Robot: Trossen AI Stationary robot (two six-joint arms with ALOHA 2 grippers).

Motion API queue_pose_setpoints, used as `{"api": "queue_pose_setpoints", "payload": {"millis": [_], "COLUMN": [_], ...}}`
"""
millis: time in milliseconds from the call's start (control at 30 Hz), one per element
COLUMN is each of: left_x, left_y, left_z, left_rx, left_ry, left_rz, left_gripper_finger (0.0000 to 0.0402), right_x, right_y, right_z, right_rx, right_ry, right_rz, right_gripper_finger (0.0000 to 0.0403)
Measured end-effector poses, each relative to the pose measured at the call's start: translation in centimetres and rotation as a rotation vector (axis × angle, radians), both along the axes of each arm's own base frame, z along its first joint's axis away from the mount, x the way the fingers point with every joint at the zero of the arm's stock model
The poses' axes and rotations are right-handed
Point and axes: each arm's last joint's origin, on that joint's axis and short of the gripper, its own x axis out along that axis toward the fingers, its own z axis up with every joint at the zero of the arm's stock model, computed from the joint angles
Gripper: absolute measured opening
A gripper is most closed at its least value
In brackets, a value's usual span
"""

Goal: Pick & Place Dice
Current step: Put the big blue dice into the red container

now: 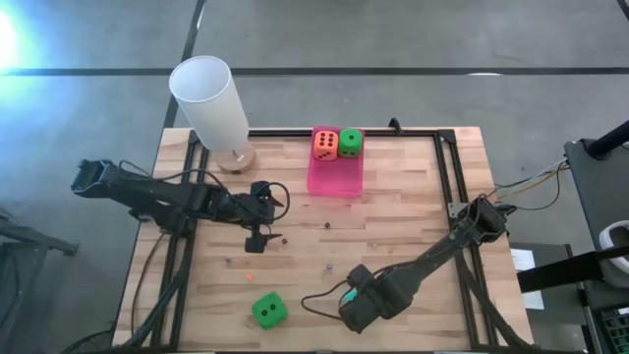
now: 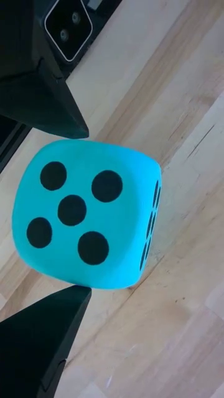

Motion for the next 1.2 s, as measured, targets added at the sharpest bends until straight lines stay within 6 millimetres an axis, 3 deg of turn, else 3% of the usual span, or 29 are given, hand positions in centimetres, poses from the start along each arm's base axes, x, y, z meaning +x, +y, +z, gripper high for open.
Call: {"api": "queue_pose_setpoints", "payload": {"millis": [1200], "left_x": [0.0], "left_y": [0.0], "left_z": [0.0], "left_rx": [0.0], "left_ry": [0.0], "left_rz": [0.0], "left_gripper_finger": [0.0391], "right_x": [-0.2], "right_y": [-0.2], "right_z": [-1.1], "right_rx": [-0.012], "right_ry": [0.009], "right_rz": [-0.039], "right_gripper_finger": [0.04]}}
